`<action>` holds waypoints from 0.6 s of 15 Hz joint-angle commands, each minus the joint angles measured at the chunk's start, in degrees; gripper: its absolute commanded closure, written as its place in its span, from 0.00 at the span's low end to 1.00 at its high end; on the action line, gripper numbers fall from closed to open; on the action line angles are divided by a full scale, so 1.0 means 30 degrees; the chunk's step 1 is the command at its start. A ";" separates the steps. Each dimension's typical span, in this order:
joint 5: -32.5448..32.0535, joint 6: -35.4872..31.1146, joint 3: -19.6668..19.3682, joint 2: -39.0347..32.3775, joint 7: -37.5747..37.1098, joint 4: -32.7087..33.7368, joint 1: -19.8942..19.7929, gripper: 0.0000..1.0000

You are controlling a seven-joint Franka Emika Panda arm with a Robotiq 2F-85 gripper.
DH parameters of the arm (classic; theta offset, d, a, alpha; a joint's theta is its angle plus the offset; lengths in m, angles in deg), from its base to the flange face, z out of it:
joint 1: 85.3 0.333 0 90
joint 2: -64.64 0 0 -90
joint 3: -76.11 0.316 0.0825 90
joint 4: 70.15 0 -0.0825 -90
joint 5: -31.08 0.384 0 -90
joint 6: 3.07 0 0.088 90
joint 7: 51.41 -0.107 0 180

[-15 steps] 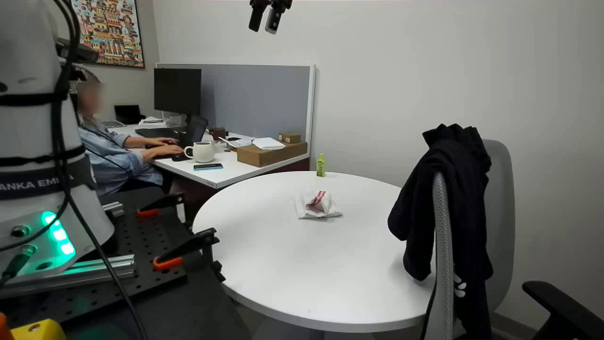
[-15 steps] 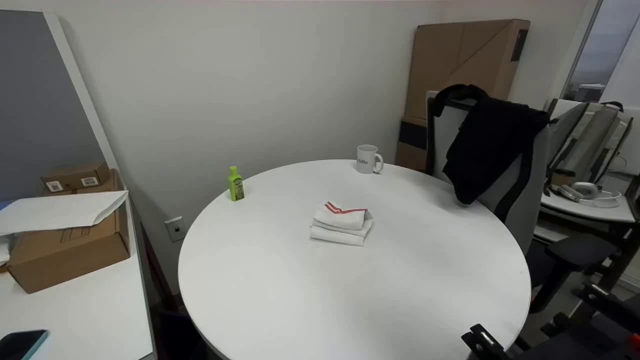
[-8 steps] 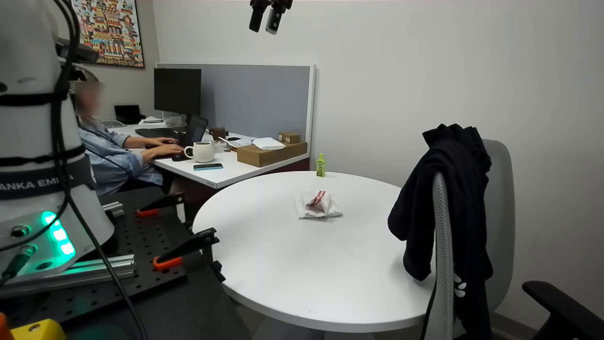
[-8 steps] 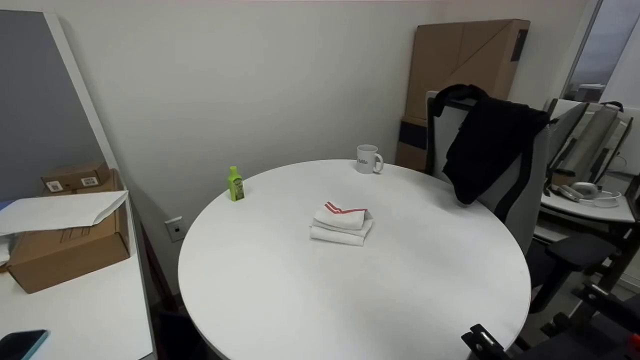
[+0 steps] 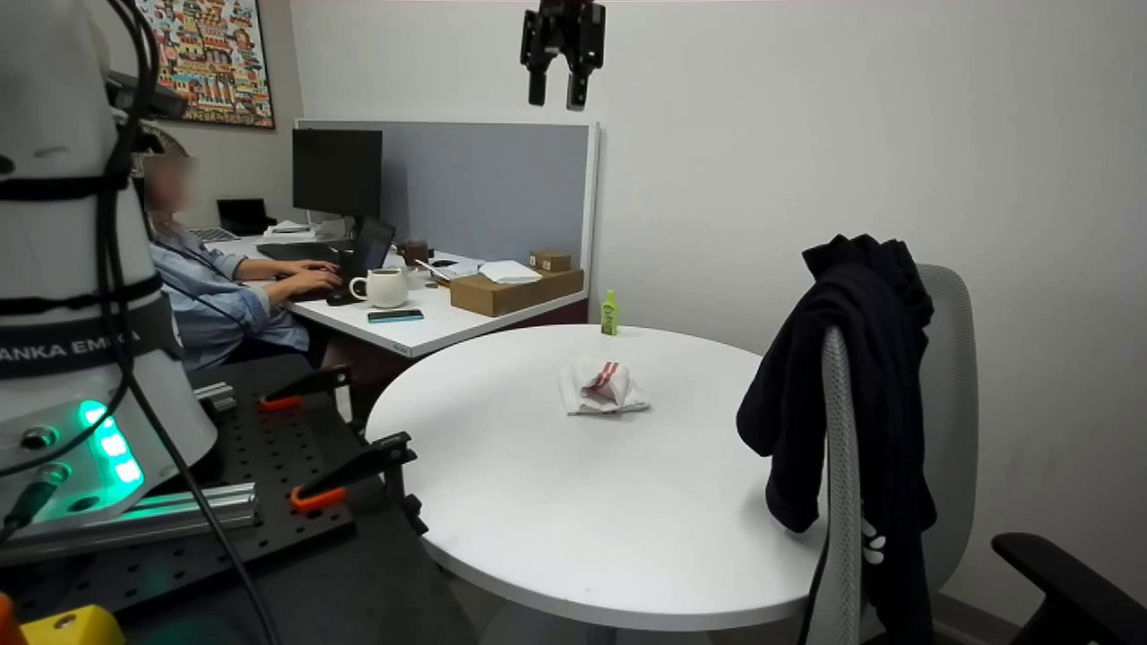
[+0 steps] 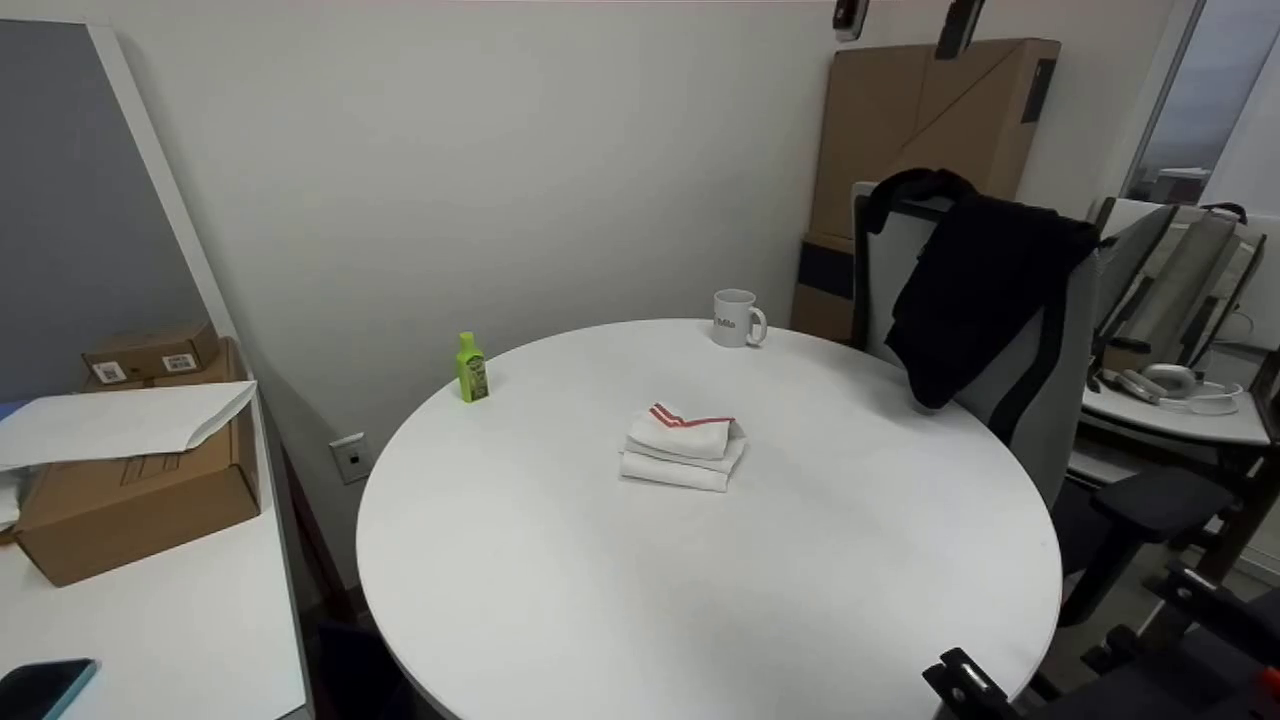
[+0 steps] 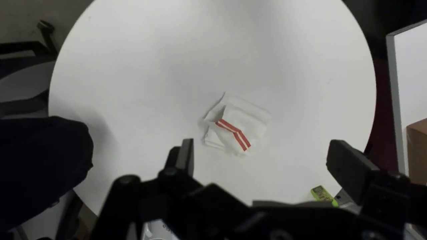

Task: Use the towel to wipe the table then unfold it.

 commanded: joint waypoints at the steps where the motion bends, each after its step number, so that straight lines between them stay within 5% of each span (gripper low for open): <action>1: 0.0192 -0.2511 0.0184 -0.3106 -0.0027 0.1041 0.0175 0.00; 9: 0.1260 -0.4799 0.0840 -1.1495 0.0064 0.5820 0.0412 0.00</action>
